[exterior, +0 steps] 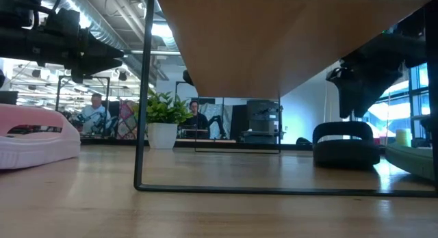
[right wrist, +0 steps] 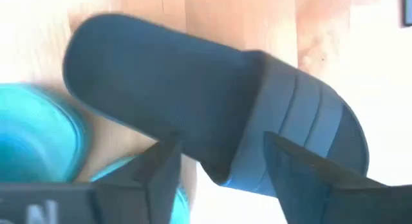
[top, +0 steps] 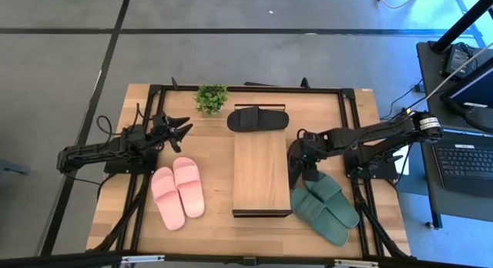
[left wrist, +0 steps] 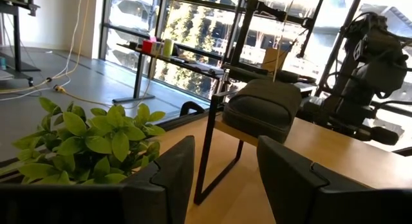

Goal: Pick and place slides into the shelf
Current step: Put the black slide on the shelf

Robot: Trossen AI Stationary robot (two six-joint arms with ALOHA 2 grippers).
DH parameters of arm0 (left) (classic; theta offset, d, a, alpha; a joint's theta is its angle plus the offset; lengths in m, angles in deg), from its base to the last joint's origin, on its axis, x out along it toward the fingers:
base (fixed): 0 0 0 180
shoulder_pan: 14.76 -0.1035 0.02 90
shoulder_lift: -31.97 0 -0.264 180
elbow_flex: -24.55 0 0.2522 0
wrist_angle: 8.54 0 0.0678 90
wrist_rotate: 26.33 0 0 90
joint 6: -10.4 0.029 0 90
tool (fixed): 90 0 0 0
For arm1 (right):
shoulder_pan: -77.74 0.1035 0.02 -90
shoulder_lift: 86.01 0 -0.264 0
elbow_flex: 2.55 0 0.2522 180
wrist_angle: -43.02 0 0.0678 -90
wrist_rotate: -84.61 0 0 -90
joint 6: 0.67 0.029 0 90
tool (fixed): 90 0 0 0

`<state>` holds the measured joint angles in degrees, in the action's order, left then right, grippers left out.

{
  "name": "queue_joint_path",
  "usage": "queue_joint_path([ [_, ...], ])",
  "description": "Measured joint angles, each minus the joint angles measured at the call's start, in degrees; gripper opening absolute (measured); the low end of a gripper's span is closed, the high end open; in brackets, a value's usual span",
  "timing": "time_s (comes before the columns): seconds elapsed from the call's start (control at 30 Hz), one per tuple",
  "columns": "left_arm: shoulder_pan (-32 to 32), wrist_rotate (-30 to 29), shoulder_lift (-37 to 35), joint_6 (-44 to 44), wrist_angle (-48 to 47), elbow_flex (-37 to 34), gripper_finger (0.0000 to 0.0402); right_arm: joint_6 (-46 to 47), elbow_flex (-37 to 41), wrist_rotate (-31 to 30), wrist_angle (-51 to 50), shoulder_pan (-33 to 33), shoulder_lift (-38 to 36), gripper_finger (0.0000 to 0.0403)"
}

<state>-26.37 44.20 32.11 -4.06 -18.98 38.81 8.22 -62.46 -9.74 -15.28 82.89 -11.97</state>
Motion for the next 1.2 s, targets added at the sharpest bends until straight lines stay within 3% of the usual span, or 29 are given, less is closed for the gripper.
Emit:
queue_joint_path([
  [0.23, 0.0, 0.0, 0.0, 0.0, 0.0, 0.0, 0.0162, 7.8, -1.3, -1.6, -4.2, 0.5, 0.0, 0.0267],
  [0.43, 0.0, -1.1, 0.0, 0.0, 0.1, 0.0, 0.0162, 13.0, 0.4, -15.8, -4.7, 4.0, 0.1, 0.0268],
  [0.7, 0.0, -1.1, 0.0, 0.0, 0.1, 0.0, 0.0162, 18.1, 1.6, -13.6, 0.0, 7.3, 0.3, 0.0267],
  [0.87, 0.0, -1.1, 0.0, 0.0, 0.1, 0.0, 0.0162, 18.1, 1.6, -18.3, -2.0, 7.8, 3.0, 0.0267],
  [1.2, 0.0, -1.0, 0.0, 0.0, 0.1, 0.0, 0.0162, 19.4, 1.6, -21.2, -2.8, 7.4, 10.9, 0.0267],
])
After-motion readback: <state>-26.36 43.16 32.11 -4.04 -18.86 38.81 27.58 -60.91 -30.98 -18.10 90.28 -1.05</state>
